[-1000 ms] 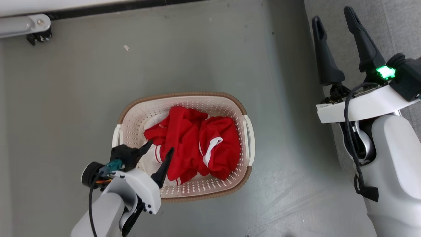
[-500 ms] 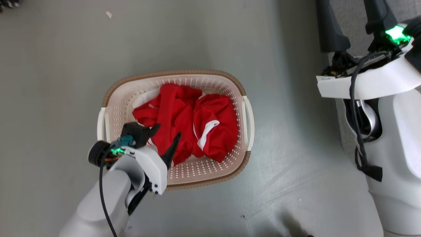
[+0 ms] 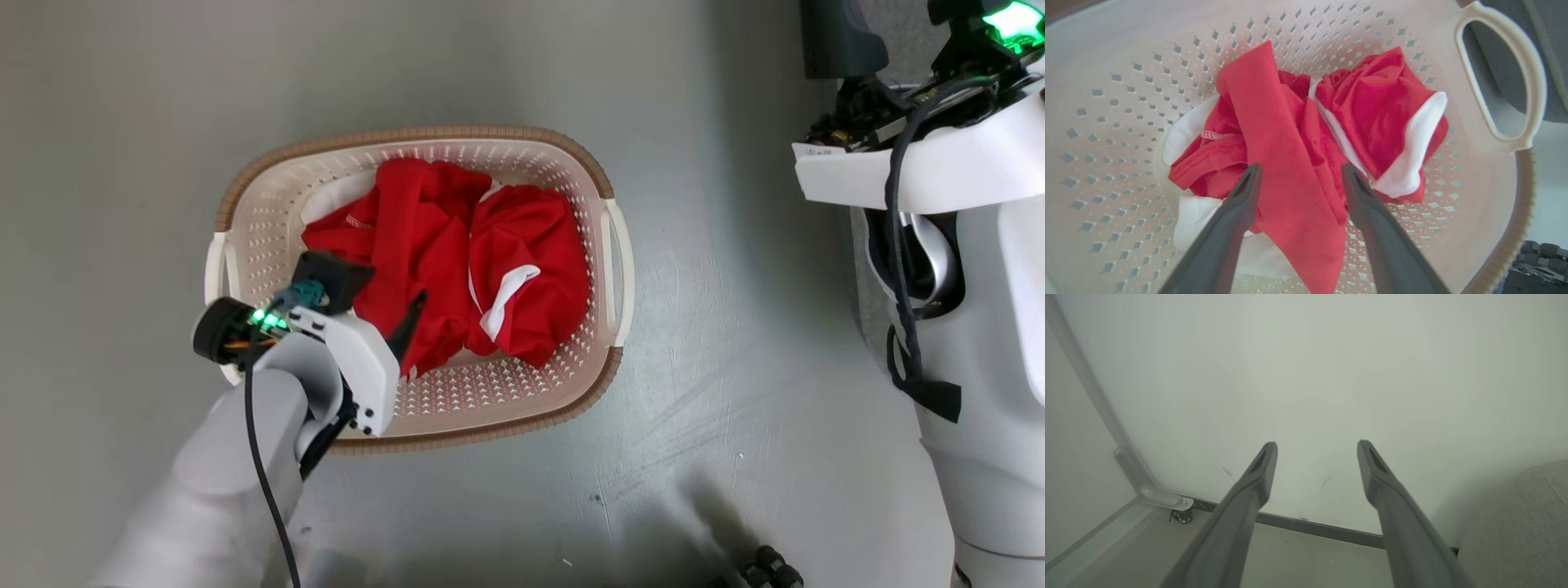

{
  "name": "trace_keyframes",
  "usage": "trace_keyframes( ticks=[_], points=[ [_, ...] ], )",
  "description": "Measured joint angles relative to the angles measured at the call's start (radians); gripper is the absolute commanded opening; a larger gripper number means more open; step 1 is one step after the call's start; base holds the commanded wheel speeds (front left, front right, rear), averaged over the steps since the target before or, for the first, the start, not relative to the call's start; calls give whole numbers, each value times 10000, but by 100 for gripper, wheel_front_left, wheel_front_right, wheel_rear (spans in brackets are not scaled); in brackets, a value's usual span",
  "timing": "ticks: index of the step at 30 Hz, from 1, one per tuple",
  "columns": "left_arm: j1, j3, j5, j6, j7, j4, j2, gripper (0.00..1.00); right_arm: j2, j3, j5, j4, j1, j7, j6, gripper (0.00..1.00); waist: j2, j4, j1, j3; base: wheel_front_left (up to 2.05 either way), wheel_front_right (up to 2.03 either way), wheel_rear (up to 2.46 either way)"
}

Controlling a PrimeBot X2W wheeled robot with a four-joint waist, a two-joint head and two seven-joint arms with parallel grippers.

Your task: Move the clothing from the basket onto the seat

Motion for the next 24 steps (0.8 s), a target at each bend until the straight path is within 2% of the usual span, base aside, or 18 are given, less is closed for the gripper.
trace_keyframes(
  ticks=[15, 16, 17, 18, 24],
  points=[
    [-795, -54, 255, 0, 263, 872, -31, 100, 15, 102, 73, -90, -529, 0, 0, 100, 0, -254, 0, 773, 0, 0, 0],
    [-820, -54, 255, 0, 263, 903, -31, 41, 15, 104, 105, -94, -555, 0, 0, 100, 0, -275, 0, 806, 0, 0, 0],
    [-872, -50, 255, 0, 255, 926, -31, 41, 15, 107, 105, -94, -566, 0, 0, 100, 0, -298, 0, 836, 0, 0, 0],
    [-928, -38, 255, 0, 253, 936, -31, 0, 15, 121, 105, -90, -567, 0, 0, 100, 0, -320, 0, 862, 0, 0, 0],
    [-1060, -25, 253, 0, 165, 1095, -59, 0, 17, 125, 105, -46, -570, 0, 0, 100, 0, -402, 0, 886, 0, 0, 0]
  ],
)
